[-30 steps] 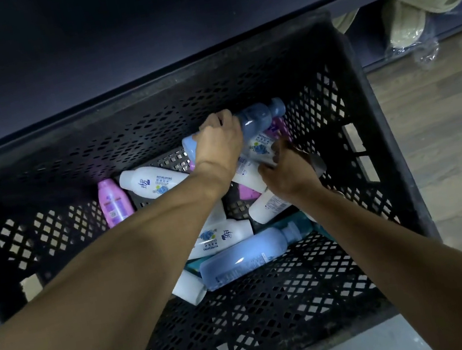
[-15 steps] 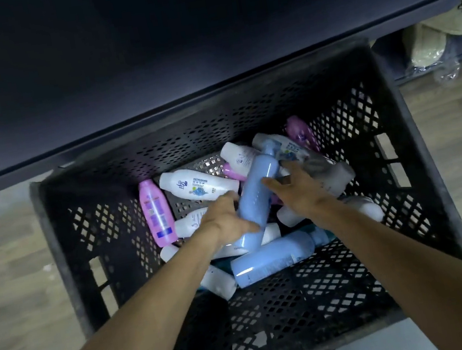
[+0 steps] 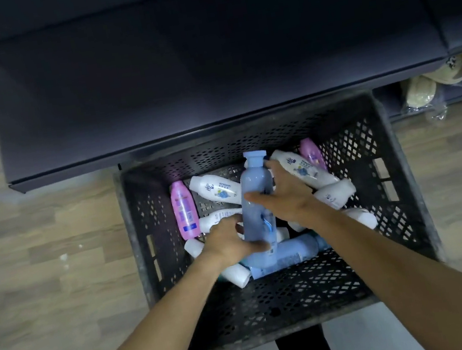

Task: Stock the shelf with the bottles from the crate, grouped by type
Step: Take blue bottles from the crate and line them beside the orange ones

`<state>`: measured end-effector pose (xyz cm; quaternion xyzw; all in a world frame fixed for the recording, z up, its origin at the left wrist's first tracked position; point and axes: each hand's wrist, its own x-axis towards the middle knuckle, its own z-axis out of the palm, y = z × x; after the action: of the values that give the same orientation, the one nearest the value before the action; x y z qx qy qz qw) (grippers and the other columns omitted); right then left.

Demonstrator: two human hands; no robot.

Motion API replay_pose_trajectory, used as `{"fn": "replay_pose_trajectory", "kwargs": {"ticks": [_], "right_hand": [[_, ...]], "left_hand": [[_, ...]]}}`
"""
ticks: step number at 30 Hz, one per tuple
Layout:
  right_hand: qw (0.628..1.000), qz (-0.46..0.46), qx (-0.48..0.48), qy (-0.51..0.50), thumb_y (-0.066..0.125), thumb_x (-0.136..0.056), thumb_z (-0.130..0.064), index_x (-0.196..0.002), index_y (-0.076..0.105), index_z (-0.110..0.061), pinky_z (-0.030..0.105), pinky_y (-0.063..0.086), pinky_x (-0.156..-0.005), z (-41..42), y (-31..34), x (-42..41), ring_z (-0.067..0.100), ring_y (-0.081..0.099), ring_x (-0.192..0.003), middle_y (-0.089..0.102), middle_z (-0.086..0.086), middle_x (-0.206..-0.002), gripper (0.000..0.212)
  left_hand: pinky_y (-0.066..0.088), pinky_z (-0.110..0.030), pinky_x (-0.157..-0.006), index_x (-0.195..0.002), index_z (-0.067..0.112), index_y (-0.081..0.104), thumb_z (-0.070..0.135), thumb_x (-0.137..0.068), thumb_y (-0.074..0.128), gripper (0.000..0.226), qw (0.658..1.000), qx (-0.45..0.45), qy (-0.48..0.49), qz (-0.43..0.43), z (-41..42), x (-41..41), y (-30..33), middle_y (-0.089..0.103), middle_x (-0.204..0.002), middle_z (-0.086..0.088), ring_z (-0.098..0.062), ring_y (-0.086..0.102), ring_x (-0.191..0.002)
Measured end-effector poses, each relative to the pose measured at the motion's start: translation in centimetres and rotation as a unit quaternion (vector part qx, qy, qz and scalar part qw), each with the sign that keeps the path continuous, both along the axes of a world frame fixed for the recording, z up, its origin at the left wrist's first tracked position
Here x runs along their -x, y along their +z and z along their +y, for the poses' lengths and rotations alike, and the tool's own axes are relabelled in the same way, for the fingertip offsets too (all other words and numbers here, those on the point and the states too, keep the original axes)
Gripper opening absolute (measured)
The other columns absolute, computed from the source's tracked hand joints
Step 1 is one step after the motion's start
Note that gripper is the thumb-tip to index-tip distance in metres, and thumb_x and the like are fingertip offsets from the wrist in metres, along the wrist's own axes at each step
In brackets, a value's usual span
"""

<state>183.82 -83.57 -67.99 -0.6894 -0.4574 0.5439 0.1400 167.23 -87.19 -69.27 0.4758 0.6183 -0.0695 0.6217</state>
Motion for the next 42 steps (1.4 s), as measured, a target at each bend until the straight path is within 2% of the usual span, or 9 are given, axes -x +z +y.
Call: {"fn": "replay_pose_trajectory", "kwargs": {"ticks": [4, 10, 12, 15, 20, 25, 29, 35, 42], "right_hand": [[0.997, -0.070, -0.015, 0.020, 0.074, -0.086, -0.032, -0.139, 0.033, -0.016, 0.040, 0.051, -0.086, 0.0, 3.1, 2.9, 0.029, 0.060, -0.105, 0.058, 0.009, -0.120, 0.069], [0.993, -0.102, -0.048, -0.021, 0.075, -0.085, -0.035, -0.139, 0.034, -0.015, 0.026, 0.036, -0.073, -0.7, 7.8, 5.6, 0.017, 0.048, -0.093, 0.050, 0.011, -0.126, 0.071], [0.994, -0.089, -0.062, -0.017, 0.075, -0.085, -0.035, -0.140, 0.035, -0.015, 0.026, 0.036, -0.074, -1.1, 9.8, 5.9, 0.014, 0.044, -0.094, 0.047, 0.010, -0.126, 0.071], [0.994, -0.077, -0.075, 0.024, 0.071, -0.089, -0.035, -0.144, 0.032, -0.018, 0.028, 0.041, -0.077, -1.7, 13.6, 6.1, 0.020, 0.051, -0.102, 0.044, 0.009, -0.125, 0.070], [0.983, -0.094, -0.124, 0.092, 0.068, -0.091, -0.034, -0.141, 0.035, -0.010, 0.036, 0.046, -0.084, -1.5, 20.0, 6.2, 0.025, 0.053, -0.105, 0.048, 0.013, -0.122, 0.064], [0.972, -0.112, -0.163, 0.125, 0.066, -0.093, -0.033, -0.141, 0.033, -0.009, 0.047, 0.049, -0.087, -0.3, 25.3, 6.3, 0.030, 0.055, -0.103, 0.047, 0.012, -0.123, 0.063], [0.967, -0.111, -0.204, 0.108, 0.064, -0.094, -0.035, -0.147, 0.028, -0.012, 0.049, 0.050, -0.090, 0.6, 29.5, 6.3, 0.030, 0.056, -0.106, 0.045, 0.010, -0.128, 0.068], [0.942, -0.097, -0.307, 0.098, 0.063, -0.093, -0.041, -0.145, 0.032, -0.016, 0.045, 0.051, -0.090, 2.4, 37.6, 5.5, 0.023, 0.057, -0.106, 0.048, 0.005, -0.128, 0.066], [0.875, -0.127, -0.450, 0.128, 0.064, -0.093, -0.040, -0.143, 0.034, -0.014, 0.043, 0.051, -0.088, 5.3, 48.4, 4.9, 0.021, 0.054, -0.106, 0.049, 0.006, -0.128, 0.063]], "left_hand": [[0.044, -0.026, -0.068, -0.106, 0.022, 0.064, 0.056, -0.061, 0.083, 0.060, 0.990, -0.077, 0.013, 0.119, -0.8, -0.3, 2.4, 0.070, -0.099, 0.005, -0.015, 0.064, -0.096], [0.051, -0.030, -0.071, -0.102, 0.019, 0.062, 0.050, -0.064, 0.084, 0.055, 0.986, -0.112, 0.049, 0.114, -0.9, 0.7, 6.1, 0.069, -0.097, 0.004, -0.016, 0.065, -0.090], [0.045, -0.025, -0.062, -0.103, 0.020, 0.061, 0.044, -0.065, 0.086, 0.052, 0.986, -0.120, 0.059, 0.103, -0.8, 1.7, 7.8, 0.068, -0.094, 0.004, -0.015, 0.064, -0.087], [0.040, -0.022, -0.057, -0.105, 0.017, 0.061, 0.040, -0.066, 0.087, 0.052, 0.986, -0.129, 0.057, 0.084, -0.8, 3.0, 10.9, 0.065, -0.091, 0.002, -0.015, 0.060, -0.081], [0.054, -0.035, -0.083, -0.114, 0.014, 0.061, 0.034, -0.069, 0.087, 0.055, 0.986, -0.145, 0.075, 0.040, -0.7, 3.8, 16.8, 0.070, -0.106, -0.001, -0.018, 0.066, -0.095], [0.053, -0.030, -0.078, -0.110, 0.012, 0.059, 0.037, -0.071, 0.085, 0.054, 0.977, -0.202, 0.058, 0.033, 0.6, 4.0, 21.5, 0.070, -0.103, -0.002, -0.017, 0.065, -0.093], [0.055, -0.036, -0.082, -0.110, 0.014, 0.061, 0.044, -0.069, 0.085, 0.057, 0.965, -0.260, 0.032, 0.029, 2.4, 4.6, 25.5, 0.071, -0.103, 0.001, -0.014, 0.067, -0.092], [0.056, -0.038, -0.077, -0.103, 0.017, 0.062, 0.046, -0.069, 0.084, 0.049, 0.928, -0.372, 0.035, 0.008, 5.1, 4.8, 33.0, 0.070, -0.094, 0.005, -0.011, 0.067, -0.085], [0.055, -0.039, -0.073, -0.103, 0.021, 0.062, 0.057, -0.066, 0.079, 0.054, 0.864, -0.499, 0.056, -0.019, 8.6, 4.5, 43.0, 0.070, -0.090, 0.009, -0.009, 0.066, -0.081]]}}
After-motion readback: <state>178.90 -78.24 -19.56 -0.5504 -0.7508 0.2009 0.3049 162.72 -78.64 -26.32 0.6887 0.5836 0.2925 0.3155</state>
